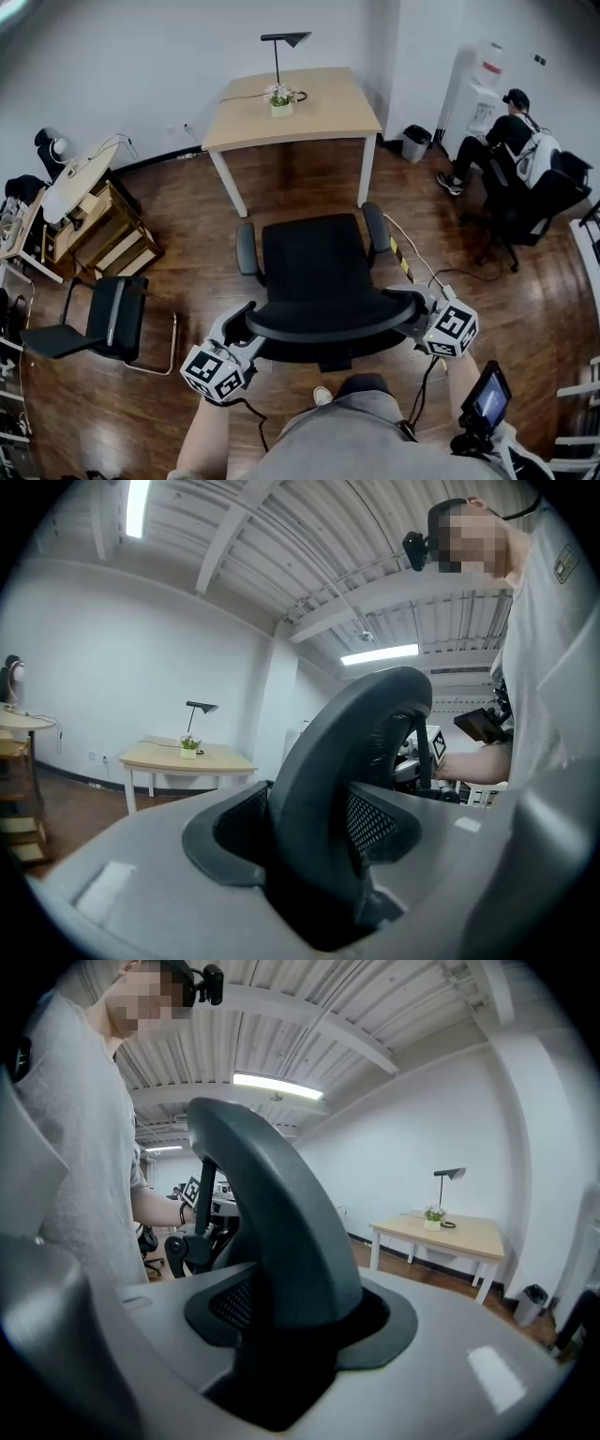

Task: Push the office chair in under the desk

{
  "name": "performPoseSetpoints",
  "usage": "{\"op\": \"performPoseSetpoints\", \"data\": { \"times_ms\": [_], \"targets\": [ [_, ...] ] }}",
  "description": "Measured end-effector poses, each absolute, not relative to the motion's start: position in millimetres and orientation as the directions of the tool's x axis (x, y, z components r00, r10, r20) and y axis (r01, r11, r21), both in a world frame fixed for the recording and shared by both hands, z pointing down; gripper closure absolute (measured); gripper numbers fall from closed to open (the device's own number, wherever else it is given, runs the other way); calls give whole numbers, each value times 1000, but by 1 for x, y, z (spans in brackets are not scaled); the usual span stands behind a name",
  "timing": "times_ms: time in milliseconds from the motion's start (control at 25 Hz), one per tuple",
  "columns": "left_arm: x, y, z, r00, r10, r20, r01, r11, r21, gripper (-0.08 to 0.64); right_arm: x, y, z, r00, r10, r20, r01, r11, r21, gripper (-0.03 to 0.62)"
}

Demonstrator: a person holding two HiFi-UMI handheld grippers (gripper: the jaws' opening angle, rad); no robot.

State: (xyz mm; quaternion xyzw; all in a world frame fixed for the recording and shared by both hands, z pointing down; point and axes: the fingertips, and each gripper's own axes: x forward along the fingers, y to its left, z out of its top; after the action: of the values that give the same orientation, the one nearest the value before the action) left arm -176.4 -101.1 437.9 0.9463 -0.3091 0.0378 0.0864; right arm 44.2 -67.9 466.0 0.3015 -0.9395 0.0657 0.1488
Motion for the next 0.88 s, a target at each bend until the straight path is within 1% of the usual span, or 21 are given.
{"op": "performPoseSetpoints", "data": {
  "times_ms": [280, 880],
  "targets": [
    [-183, -159, 439, 803, -585, 117, -596, -792, 130, 314, 37, -120, 467, -768, -561, 310, -597, 801, -31, 364],
    [-186, -273, 447, 790, -598, 138, -613, -778, 137, 313, 33, -234, 473, -794, -541, 276, -566, 825, -11, 368]
  ]
}}
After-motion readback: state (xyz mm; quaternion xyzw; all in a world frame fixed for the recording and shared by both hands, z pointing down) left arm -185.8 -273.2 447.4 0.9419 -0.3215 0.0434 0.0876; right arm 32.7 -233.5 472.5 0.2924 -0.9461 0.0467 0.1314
